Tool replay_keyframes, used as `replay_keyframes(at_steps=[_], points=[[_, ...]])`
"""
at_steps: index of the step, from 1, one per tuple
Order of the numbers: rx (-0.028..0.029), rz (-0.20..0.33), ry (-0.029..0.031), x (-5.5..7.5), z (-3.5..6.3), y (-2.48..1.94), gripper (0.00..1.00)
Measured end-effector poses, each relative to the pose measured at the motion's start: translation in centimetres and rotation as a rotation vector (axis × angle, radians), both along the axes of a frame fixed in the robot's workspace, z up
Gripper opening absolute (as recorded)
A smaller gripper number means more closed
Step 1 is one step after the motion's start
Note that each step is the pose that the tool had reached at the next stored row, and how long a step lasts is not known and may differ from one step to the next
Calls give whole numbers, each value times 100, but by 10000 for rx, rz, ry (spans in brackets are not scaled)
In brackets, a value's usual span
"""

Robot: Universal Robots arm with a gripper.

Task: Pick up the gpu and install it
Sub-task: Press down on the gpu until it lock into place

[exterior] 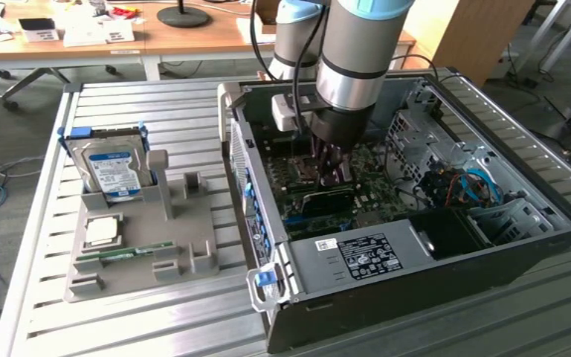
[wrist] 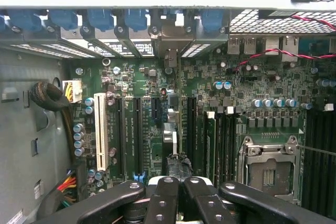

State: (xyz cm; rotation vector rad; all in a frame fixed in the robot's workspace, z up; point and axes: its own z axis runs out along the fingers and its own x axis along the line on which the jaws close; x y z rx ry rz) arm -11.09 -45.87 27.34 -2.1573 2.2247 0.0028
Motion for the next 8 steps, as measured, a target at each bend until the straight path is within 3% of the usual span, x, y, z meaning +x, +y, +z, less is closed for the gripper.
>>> replay_keyframes(at_steps=[8], points=[[-2,0,1,0,-28,0,11]])
